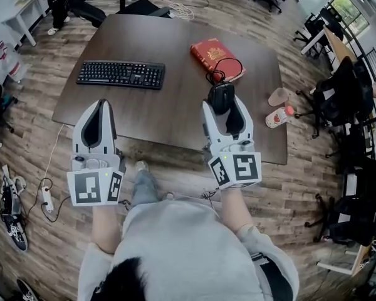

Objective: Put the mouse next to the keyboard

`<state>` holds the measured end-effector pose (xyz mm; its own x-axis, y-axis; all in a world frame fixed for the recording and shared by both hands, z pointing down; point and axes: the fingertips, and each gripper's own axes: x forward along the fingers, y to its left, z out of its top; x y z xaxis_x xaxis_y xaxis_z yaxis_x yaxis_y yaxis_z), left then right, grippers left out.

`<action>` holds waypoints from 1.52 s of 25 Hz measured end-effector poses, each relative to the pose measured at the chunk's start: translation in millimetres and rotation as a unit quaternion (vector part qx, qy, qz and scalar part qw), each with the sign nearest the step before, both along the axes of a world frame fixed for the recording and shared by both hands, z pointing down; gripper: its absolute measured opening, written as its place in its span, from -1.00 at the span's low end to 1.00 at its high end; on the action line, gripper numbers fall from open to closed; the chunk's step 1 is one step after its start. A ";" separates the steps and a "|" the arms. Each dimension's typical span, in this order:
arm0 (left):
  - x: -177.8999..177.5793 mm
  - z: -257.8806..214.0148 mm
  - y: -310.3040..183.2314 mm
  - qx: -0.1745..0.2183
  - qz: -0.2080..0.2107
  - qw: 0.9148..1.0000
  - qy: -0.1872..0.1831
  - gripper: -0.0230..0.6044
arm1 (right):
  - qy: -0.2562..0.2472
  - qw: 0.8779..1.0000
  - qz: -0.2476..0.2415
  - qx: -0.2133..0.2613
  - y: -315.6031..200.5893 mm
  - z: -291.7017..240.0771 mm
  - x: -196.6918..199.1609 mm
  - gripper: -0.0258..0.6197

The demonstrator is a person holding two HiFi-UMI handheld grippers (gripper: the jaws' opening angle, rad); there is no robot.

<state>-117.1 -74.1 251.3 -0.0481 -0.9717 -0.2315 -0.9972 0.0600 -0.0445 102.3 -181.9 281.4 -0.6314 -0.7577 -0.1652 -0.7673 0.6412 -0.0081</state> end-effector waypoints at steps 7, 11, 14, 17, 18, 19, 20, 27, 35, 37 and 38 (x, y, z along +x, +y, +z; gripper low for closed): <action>-36.7 -3.3 -64.6 0.001 0.026 1.000 0.000 -0.90 | 0.005 1.000 0.021 -0.007 -52.9 4.1 -35.4 -0.14; -57.8 -6.6 -100.2 -0.001 0.045 0.999 -0.003 -0.89 | 0.001 0.999 0.042 -0.017 -82.3 6.3 -51.9 -0.14; -72.8 -6.7 -123.9 -0.004 0.059 0.998 -0.003 -0.90 | 0.002 0.998 0.056 -0.024 -102.2 8.9 -64.2 -0.14; -86.3 -4.7 -145.7 -0.008 0.072 0.997 -0.002 -0.90 | 0.006 0.997 0.069 -0.038 -122.4 15.7 -75.1 -0.14; -90.6 -3.3 -152.5 -0.010 0.077 0.997 -0.002 -0.90 | 0.007 0.996 0.074 -0.044 -128.7 19.5 -78.1 -0.14; -95.0 -1.5 -159.3 -0.012 0.081 0.997 -0.001 -0.90 | 0.008 0.995 0.080 -0.050 -134.8 23.9 -80.8 -0.14; -99.5 0.5 -166.1 -0.015 0.085 0.996 0.000 -0.90 | 0.009 0.995 0.086 -0.057 -140.8 28.8 -83.4 -0.14; -127.2 16.0 -205.3 -0.031 0.109 0.994 0.012 -0.90 | 0.018 0.985 0.119 -0.122 -176.8 71.5 -99.1 -0.14; -147.1 39.7 -242.3 -0.056 0.138 0.989 0.027 -0.89 | 0.024 0.965 0.155 -0.211 -208.4 133.5 -106.7 -0.15; -151.2 45.7 -250.4 -0.062 0.143 0.987 0.030 -0.90 | 0.031 0.959 0.165 -0.228 -215.7 149.4 -107.4 -0.15; -153.0 48.9 -254.0 -0.065 0.145 0.987 0.031 -0.90 | 0.036 0.956 0.169 -0.236 -219.0 157.4 -107.7 -0.15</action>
<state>-270.1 -328.1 300.2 0.2265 -0.9679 -0.1093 -0.9726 -0.2308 0.0282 -5.4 -400.9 438.8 -0.3338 -0.8999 0.2806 -0.9396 0.2938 -0.1756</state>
